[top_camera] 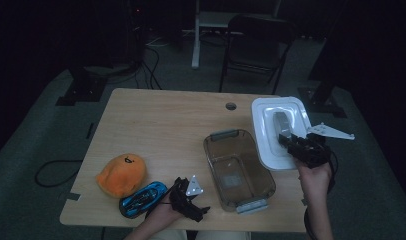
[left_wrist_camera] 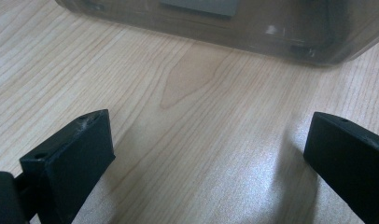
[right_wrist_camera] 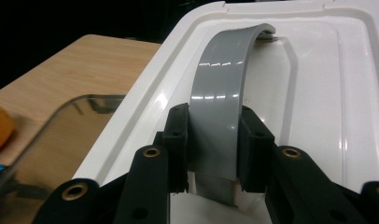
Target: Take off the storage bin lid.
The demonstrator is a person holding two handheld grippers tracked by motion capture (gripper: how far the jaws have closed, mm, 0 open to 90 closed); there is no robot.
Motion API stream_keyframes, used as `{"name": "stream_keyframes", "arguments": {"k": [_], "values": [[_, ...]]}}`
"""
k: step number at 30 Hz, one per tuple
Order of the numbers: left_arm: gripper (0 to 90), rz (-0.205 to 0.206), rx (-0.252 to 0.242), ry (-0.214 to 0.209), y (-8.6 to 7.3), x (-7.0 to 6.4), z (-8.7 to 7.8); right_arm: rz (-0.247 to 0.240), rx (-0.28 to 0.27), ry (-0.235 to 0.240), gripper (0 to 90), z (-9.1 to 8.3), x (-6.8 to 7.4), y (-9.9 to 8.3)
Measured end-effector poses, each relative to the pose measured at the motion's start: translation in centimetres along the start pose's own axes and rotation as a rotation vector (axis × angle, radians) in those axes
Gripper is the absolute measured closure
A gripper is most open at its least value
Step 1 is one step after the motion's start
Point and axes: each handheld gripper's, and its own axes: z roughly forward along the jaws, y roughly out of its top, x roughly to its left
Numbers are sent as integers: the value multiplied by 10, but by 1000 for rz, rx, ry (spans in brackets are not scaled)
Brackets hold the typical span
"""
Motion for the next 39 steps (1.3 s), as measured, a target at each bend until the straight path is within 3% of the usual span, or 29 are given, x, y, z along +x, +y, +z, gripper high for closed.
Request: {"name": "stream_keyframes", "arguments": {"k": [11, 18, 26, 34, 39], "values": [[20, 1, -1, 1, 0, 0, 0, 66, 33, -60, 693, 18, -39, -23], [20, 2, 2, 0, 0, 0, 0, 111, 89, -74, 692, 49, -60, -51], [20, 2, 2, 0, 0, 0, 0, 143, 135, -45, 692, 82, -67, -76], [20, 3, 2, 0, 0, 0, 0, 131, 199, -38, 691, 108, -66, -92], [20, 3, 2, 0, 0, 0, 0, 129, 211, -36, 690, 117, -66, -99]]}}
